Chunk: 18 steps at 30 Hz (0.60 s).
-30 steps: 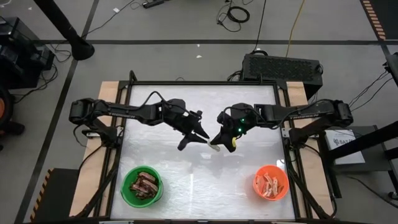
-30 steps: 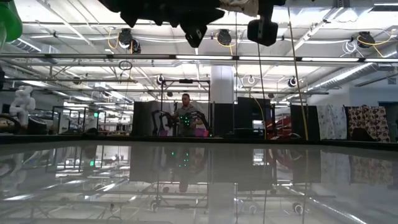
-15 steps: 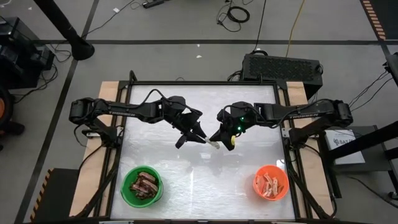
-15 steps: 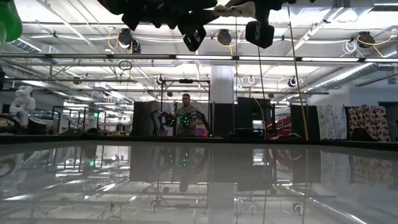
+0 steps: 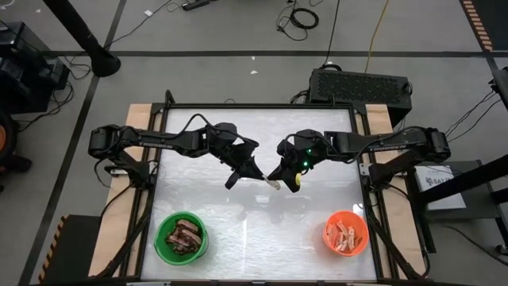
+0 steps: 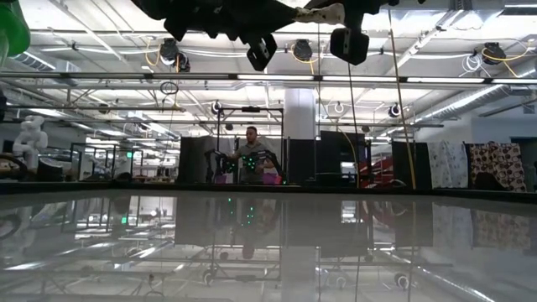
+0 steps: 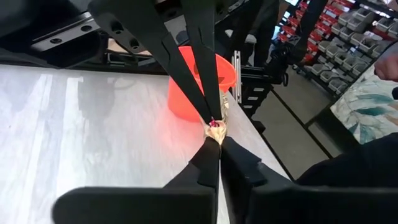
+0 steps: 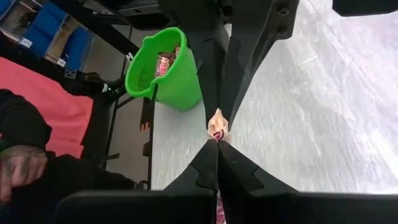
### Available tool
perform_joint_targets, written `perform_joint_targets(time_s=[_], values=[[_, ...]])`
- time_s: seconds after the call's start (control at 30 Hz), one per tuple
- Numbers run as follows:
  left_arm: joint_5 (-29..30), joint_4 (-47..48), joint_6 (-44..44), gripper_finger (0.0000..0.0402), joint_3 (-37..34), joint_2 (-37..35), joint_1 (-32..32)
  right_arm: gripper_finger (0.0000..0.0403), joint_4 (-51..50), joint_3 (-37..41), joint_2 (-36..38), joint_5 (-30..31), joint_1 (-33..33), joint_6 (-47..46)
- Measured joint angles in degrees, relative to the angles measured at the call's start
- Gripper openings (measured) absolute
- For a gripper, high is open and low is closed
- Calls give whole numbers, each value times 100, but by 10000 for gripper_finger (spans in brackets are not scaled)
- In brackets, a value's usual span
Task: Sort candy by brand, put in halloween buckets
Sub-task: Put the white candy into the orange bucket
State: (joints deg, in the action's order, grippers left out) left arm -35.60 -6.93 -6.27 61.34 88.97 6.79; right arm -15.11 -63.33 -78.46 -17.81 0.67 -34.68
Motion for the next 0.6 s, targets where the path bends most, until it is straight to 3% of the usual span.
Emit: perform_joint_targets(time_s=[0.37, 0.6], values=[[239, -1, 56, 3, 0, -2, 33, 3, -15, 0, 0, 7, 2, 1], [443, 1, -80, 3, 2, -2, 33, 36, -499, -2, 0, 33, 7, 107]])
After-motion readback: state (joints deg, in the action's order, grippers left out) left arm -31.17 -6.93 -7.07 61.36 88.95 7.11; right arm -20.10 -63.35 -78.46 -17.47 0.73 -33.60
